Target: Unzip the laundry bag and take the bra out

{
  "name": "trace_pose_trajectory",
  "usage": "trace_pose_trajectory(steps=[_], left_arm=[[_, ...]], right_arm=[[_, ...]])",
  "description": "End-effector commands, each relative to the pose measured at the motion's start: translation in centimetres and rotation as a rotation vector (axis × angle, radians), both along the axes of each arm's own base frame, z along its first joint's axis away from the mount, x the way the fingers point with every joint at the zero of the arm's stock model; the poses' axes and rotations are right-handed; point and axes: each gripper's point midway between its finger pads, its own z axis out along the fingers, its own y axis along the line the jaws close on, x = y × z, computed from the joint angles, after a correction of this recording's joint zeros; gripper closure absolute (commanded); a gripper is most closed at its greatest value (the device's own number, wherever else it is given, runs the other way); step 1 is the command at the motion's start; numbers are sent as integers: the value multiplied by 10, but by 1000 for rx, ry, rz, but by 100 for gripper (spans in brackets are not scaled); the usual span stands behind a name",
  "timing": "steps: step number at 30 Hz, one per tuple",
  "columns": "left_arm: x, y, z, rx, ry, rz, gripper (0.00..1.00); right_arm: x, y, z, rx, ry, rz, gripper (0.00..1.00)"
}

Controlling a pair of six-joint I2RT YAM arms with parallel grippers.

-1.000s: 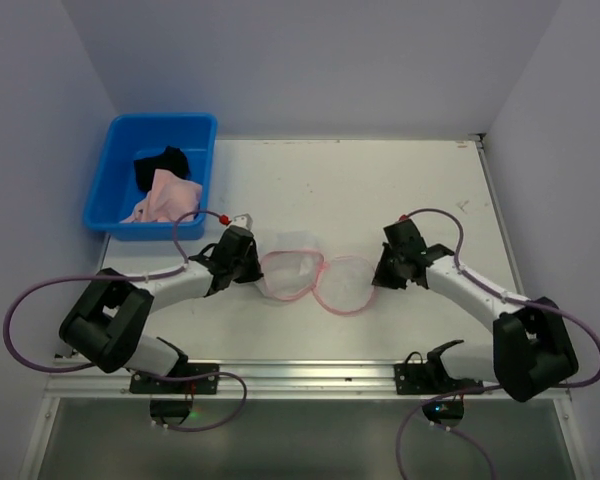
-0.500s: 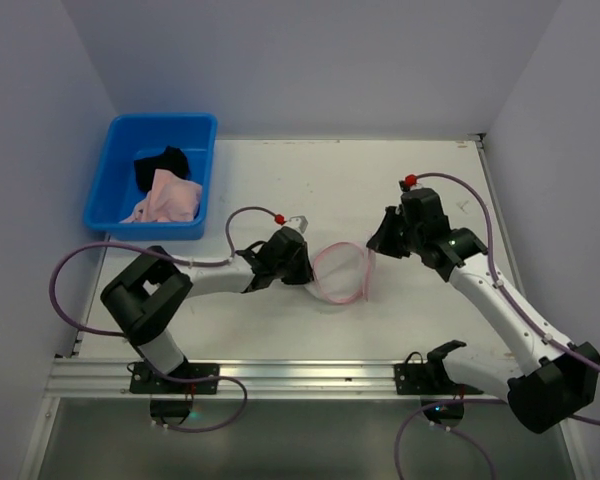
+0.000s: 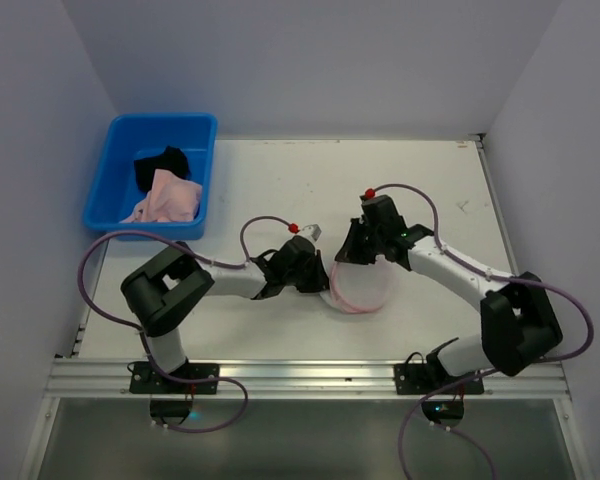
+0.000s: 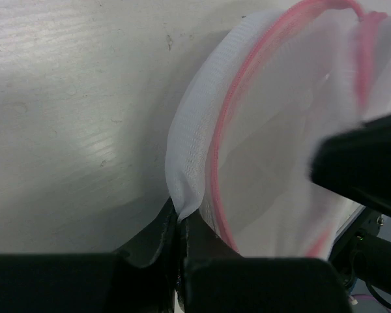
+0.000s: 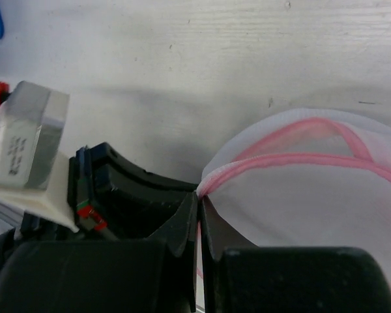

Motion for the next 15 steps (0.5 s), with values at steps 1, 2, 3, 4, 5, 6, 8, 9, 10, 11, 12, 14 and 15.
trace_pose_trajectory(steps=[1, 2, 3, 4, 5, 6, 8, 9, 10, 11, 12, 14, 15], left_arm=[[-3, -8, 4, -73, -8, -3, 100], [-4, -6, 3, -76, -7, 1, 100], [-3, -5, 4, -77, -12, 10, 100], [-5, -1, 3, -73, -13, 15, 100], [-5, 1, 2, -71, -13, 22, 100], [-5, 3, 2, -67, -20, 30, 99], [-7, 8, 3, -66, -27, 36, 93], [-7, 9, 4, -70, -31, 40, 89], [-8, 12, 4, -66, -31, 45, 81], [-9, 13, 6, -70, -34, 45, 81], [-9, 17, 4, -51, -31, 56, 72], [-10, 28, 6, -32, -42, 79, 62], [-8, 36, 5, -3, -52, 107, 57]], right_arm=[[13, 22, -18, 95, -7, -13, 100], [14, 24, -25, 99, 1, -15, 100], [19, 28, -30, 110, -7, -17, 100], [19, 28, -44, 102, 21, -27, 100], [16, 26, -55, 96, 38, -33, 100], [18, 28, -59, 106, 30, -36, 100], [12, 27, -78, 103, 65, -39, 99], [13, 29, -80, 116, 68, -39, 99], [10, 30, -89, 113, 91, -38, 98], [10, 28, -94, 106, 103, -44, 98], [9, 29, -97, 104, 106, -45, 97], [7, 25, -106, 87, 130, -56, 94], [6, 23, -109, 74, 133, -63, 92]])
